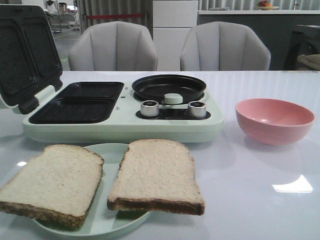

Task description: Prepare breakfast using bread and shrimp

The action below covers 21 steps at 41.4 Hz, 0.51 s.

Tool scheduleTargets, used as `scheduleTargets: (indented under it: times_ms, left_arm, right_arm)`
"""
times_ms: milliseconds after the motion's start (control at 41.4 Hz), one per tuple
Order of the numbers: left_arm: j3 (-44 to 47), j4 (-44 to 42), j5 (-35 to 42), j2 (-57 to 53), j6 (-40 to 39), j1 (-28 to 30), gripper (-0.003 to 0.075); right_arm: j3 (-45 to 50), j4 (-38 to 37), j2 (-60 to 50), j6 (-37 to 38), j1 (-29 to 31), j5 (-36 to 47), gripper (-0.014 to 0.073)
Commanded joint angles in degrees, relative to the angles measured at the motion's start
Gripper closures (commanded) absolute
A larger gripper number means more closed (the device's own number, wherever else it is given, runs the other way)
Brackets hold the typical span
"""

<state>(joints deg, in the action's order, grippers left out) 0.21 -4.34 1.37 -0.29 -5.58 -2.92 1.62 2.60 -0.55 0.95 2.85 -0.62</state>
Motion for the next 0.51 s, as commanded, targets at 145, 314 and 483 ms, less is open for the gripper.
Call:
scheduleTargets:
  times_ms: [145,314,483]
  left_arm:
    - [1.81,0.47,4.78,-1.28,-0.14,-0.31,0.0617]
    - [1.81,0.47,5.31,-1.28,-0.14,-0.31,0.0617]
    - [0.66,0.47,11.84,-1.28,-0.14,-0.44,0.0617]
  right_arm:
    - [-0.17,-0.16,-1.12,-0.53,0.1,5.47,0.0558]
    - [-0.17,-0.22,-1.12,-0.53,0.1,6.34,0.0558]
    - [-2.82,-0.22,-1.12,-0.53,0.1,5.51,0.0558]
